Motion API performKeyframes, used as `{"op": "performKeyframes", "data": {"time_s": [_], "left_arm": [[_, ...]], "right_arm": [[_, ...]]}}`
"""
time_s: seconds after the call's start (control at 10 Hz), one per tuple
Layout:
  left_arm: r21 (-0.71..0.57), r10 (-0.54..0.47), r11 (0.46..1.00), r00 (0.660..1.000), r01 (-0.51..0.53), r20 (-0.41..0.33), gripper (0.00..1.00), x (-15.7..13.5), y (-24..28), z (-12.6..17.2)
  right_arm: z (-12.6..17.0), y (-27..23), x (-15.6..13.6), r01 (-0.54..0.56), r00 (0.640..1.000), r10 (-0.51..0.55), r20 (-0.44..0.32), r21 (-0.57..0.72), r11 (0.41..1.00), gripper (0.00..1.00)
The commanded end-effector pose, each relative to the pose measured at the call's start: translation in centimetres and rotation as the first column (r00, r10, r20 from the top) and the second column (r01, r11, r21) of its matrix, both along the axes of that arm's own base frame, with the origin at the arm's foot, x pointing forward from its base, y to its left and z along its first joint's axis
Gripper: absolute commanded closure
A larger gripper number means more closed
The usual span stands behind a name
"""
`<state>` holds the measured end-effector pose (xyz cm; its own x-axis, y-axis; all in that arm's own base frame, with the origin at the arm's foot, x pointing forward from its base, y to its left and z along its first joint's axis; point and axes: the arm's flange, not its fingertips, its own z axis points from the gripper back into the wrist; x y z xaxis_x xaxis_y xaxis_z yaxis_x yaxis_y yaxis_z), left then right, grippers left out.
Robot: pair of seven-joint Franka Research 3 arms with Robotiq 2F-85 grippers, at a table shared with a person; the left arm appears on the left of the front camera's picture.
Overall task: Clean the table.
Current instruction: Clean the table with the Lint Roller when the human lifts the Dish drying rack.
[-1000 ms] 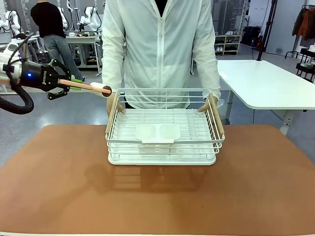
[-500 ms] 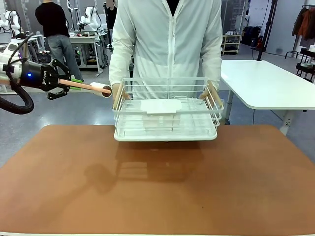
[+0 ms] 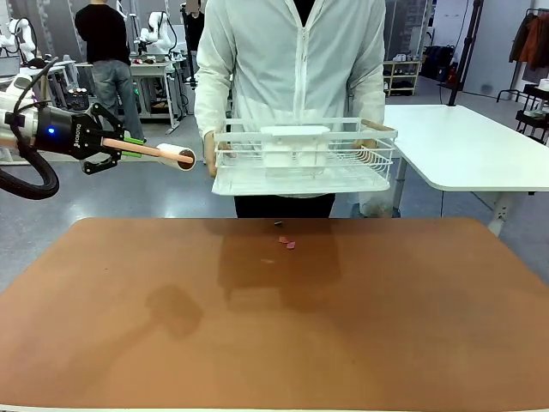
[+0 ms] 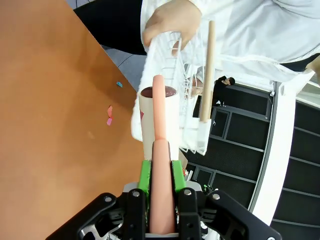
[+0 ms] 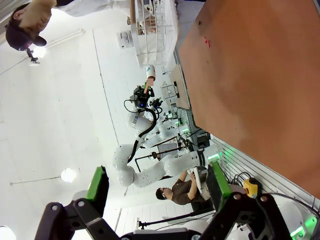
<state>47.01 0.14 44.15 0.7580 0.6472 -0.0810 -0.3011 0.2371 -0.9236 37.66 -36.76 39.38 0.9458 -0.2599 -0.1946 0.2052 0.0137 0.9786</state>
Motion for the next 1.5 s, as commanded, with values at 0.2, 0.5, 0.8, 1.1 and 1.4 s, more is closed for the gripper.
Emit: {"op": "performKeyframes", "data": {"time_s": [0.2, 0.5, 0.8, 1.1, 1.4], "left_arm": [[0.0, 0.0, 1.0, 1.0, 0.0, 0.002, 1.0, 0.0, -0.1, 0.0], [0.0, 0.0, 1.0, 1.0, 0.0, 0.002, 1.0, 0.0, -0.1, 0.0], [0.085, -0.103, 0.991, 0.995, 0.103, -0.005, 0.79, 1.0, 0.9, 3.7], [0.408, -0.419, 0.801, 0.897, 0.438, -0.14, 0.79, 9.3, 1.0, 8.0], [0.443, -0.586, 0.63, 0.765, 0.638, -0.268, 0.79, 17.0, -2.8, 3.7]], "right_arm": [[0.4, 0.2, -0.2, 0.003, 1.0, -0.003, -0.01, -0.01, 1.0, 0.0], [0.4, 0.2, -0.2, 0.003, 1.0, -0.003, -0.01, -0.01, 1.0, 0.0], [0.4, 0.2, -0.2, 0.003, 1.0, -0.003, -0.01, -0.01, 1.0, 0.0], [0.4, 0.2, -0.2, 0.003, 1.0, -0.003, -0.01, -0.01, 1.0, 0.0], [0.4, 0.2, -0.2, 0.003, 1.0, -0.003, -0.01, -0.01, 1.0, 0.0]]}}
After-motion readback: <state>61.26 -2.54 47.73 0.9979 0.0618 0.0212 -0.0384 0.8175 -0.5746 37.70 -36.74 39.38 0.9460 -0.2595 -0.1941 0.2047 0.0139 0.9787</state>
